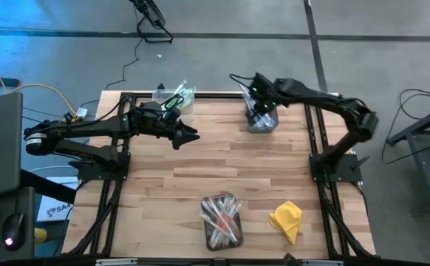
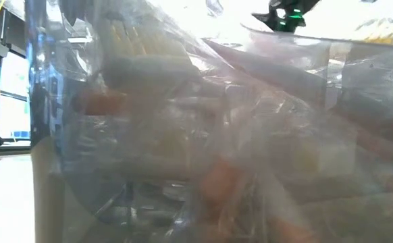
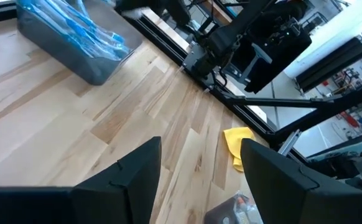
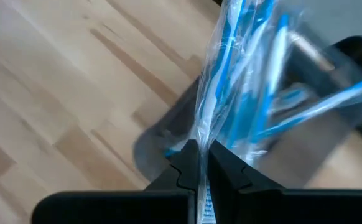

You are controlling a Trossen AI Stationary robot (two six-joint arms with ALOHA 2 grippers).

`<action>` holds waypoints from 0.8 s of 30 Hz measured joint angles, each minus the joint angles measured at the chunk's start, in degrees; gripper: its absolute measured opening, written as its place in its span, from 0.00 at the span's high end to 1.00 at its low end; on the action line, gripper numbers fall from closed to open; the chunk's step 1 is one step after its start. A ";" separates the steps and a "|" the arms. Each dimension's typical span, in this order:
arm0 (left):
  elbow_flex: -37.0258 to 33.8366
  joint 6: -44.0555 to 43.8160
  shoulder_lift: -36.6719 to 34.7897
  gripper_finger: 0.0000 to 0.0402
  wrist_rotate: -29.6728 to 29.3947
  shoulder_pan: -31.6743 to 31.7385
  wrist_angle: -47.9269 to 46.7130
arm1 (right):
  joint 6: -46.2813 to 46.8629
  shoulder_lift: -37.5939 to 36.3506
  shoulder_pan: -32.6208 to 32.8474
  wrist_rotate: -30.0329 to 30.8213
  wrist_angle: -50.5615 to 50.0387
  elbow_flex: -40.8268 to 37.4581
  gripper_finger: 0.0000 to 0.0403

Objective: Pick & Place Toothbrushes
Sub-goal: Put the blue toothbrush into the top black bin

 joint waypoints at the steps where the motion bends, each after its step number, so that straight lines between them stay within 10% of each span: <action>1: 0.00 0.62 0.00 0.46 -0.01 -0.01 0.02 | 0.84 -2.34 -0.31 -0.98 3.43 -3.69 0.98; 11: 0.00 2.14 0.00 0.46 -1.72 0.00 0.09 | 9.01 -13.24 0.12 -1.73 31.05 -29.04 0.98; 24: 0.00 2.14 0.02 0.46 -4.51 0.00 0.09 | 7.13 -12.95 0.54 6.39 30.76 -32.40 0.98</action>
